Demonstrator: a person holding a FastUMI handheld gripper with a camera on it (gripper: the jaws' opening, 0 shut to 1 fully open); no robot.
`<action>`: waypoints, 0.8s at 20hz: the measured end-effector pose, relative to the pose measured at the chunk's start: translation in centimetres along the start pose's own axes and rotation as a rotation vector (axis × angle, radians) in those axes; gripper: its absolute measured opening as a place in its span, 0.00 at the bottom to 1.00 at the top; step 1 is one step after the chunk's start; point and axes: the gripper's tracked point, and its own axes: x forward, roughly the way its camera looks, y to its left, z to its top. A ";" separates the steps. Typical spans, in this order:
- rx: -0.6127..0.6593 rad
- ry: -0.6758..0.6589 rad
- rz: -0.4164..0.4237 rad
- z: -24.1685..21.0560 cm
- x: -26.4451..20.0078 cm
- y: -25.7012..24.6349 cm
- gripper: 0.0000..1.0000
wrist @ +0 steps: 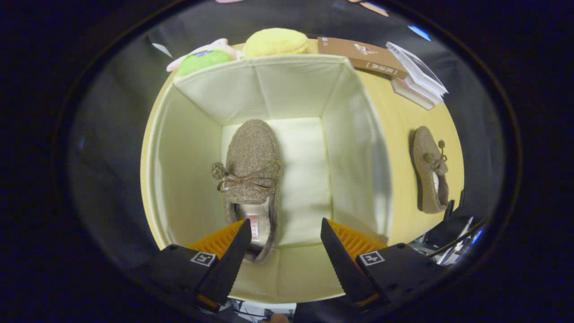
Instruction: Open the storage box then place both shoes into the box .Put the left shoe in first, then the right shoe, with the right side of both shoes facing outward in a uniform manner.
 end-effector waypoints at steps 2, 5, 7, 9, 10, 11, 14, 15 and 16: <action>0.040 -0.030 0.007 0.4 -1.8 -0.9 0.99; 0.074 -0.077 0.007 1.0 -5.5 -2.7 0.99; 0.109 -0.122 0.007 2.0 -7.6 -3.9 0.99; 0.137 -0.165 -0.012 3.0 -9.0 -6.0 1.00; 0.137 -0.178 -0.027 3.3 -9.3 -7.2 1.00; 0.144 -0.185 -0.056 3.3 -9.5 -8.9 1.00; 0.173 -0.185 -0.143 3.3 -9.2 -13.9 1.00; 0.173 -0.175 -0.181 3.1 -8.9 -15.8 1.00; 0.170 -0.159 -0.220 2.9 -8.5 -17.8 1.00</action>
